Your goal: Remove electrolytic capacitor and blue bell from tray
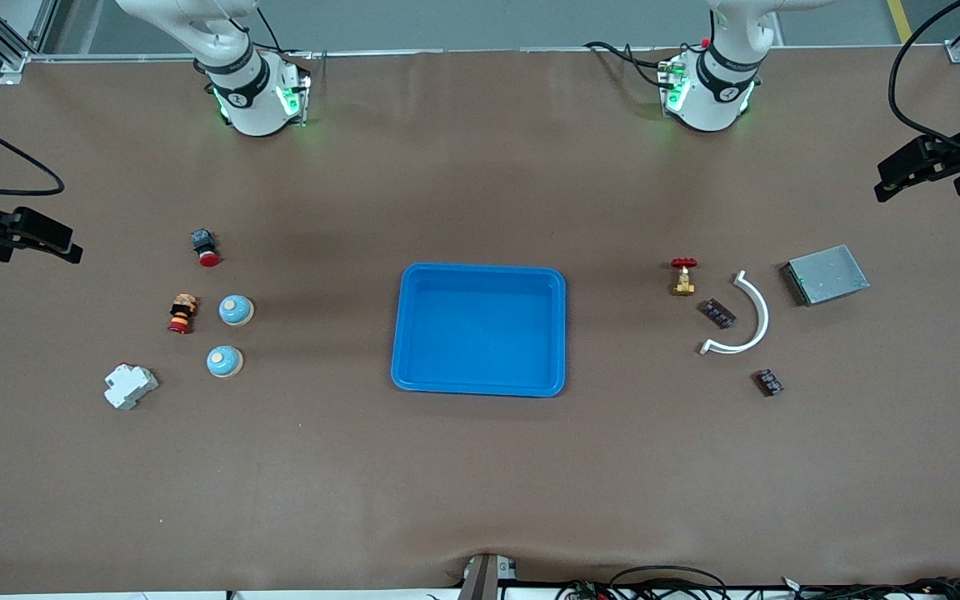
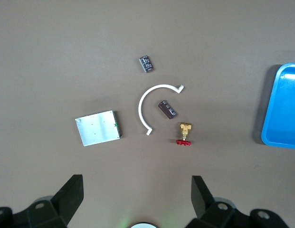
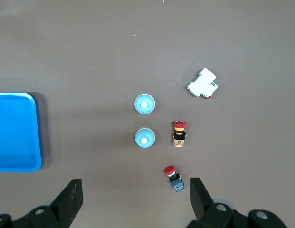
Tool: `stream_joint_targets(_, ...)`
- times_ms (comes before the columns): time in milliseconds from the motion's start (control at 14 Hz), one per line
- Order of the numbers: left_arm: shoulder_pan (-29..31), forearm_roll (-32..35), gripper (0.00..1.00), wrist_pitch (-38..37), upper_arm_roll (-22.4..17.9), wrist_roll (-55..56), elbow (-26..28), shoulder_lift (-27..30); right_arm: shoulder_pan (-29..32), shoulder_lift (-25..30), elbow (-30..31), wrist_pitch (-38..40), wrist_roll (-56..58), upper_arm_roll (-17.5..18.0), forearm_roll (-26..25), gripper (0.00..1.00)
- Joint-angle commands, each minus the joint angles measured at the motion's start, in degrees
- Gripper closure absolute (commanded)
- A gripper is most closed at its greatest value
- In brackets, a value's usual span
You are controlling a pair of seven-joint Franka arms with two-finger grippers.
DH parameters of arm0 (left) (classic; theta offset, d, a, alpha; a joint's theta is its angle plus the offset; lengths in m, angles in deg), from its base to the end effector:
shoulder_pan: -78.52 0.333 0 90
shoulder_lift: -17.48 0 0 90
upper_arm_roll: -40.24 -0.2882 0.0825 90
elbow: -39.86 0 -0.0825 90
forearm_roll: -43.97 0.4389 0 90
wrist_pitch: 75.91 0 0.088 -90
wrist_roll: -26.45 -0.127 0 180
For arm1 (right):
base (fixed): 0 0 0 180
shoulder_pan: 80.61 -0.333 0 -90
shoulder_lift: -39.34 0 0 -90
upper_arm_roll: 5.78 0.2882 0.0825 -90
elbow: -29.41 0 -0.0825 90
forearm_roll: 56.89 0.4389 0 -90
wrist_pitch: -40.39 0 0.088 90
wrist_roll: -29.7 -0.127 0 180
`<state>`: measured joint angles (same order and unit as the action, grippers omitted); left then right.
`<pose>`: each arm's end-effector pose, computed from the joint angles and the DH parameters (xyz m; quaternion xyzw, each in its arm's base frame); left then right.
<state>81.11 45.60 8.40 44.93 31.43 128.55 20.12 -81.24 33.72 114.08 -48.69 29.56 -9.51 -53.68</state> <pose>0.5852 -0.0186 0.6076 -0.9994 -0.0264 0.0142 0.0170 0.6344 -0.0255 0.5635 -0.9992 0.0280 0.0098 0.0251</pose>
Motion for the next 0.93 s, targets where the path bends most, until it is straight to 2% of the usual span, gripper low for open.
stream_joint_targets(0,0.5,-0.9,0.00,-0.4,0.0,-0.6,1.0,1.4,0.7,1.0,0.9,-0.3,-0.6,0.4,0.3,0.00)
stream_joint_targets(641,0.4,-0.9,0.00,-0.6,0.1,-1.5,0.3,0.9,0.6,1.4,1.2,-0.1,-0.6,0.4,0.1,0.00)
stream_joint_targets(854,0.4,-0.4,0.00,-0.5,0.1,-1.4,-1.2,-0.2,0.6,3.3,4.5,-2.1,-0.6,0.5,0.1,0.00)
